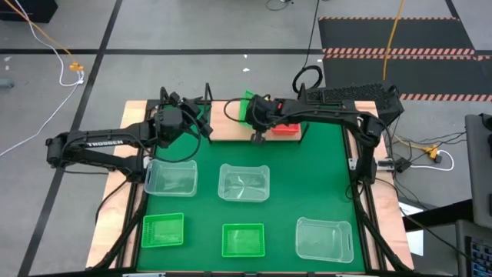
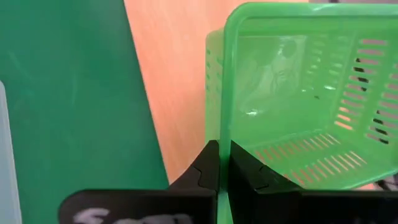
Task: Stack baskets on shelf by color
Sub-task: Put the top right green bin on the shelf
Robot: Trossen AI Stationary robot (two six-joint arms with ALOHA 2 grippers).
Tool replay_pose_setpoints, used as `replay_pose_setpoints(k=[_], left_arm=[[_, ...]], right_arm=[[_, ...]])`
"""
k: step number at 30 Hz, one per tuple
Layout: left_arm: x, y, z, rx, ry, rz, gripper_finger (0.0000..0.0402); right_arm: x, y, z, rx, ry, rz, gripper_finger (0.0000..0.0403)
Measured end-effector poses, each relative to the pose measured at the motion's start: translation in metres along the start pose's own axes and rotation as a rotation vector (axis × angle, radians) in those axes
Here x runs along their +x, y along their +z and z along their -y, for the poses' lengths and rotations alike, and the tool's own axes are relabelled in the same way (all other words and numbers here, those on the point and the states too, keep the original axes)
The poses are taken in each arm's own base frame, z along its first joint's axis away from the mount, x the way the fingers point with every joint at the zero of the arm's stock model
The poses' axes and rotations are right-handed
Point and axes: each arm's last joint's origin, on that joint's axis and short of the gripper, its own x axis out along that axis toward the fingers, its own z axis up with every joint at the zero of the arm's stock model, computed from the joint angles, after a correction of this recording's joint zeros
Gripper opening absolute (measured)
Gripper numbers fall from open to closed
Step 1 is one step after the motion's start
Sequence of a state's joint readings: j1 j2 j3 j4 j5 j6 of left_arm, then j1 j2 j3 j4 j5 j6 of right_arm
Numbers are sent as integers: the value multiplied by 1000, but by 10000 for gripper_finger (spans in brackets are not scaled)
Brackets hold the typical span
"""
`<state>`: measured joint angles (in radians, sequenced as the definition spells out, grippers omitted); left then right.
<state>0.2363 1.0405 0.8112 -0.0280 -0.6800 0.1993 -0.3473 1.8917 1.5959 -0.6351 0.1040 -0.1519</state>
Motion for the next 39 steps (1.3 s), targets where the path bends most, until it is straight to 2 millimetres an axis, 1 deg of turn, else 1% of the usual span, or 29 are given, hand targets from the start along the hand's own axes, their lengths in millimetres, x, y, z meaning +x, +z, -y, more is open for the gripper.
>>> replay_pose_setpoints(k=[6, 11, 18, 20, 23, 28, 31, 35, 39], left_arm=[[0, 0, 0, -8, -1, 1, 214], [0, 0, 0, -15, -2, -3, 214], [0, 0, 0, -12, -2, -4, 214], [0, 0, 0, -11, -1, -4, 214], [0, 0, 0, -11, -1, -4, 214], [0, 0, 0, -11, -1, -4, 214], [0, 0, 0, -10, -2, -4, 214], [0, 0, 0, -9, -2, -4, 214], [0, 0, 0, -9, -2, -4, 214]], right_arm=[[7, -5, -5, 9, 14, -55, 4], [5, -11, -8, 10, 24, -123, 5], [5, -12, -9, 7, 30, -137, 8], [5, -12, -9, 1, 56, -134, 15], [5, -12, -10, -10, 90, -132, 37], [5, -14, -11, -43, 97, -141, 80], [5, -12, -10, -45, 94, -128, 97], [3, -6, -9, -40, 74, -60, 103], [3, -4, -9, -30, 71, -40, 96]])
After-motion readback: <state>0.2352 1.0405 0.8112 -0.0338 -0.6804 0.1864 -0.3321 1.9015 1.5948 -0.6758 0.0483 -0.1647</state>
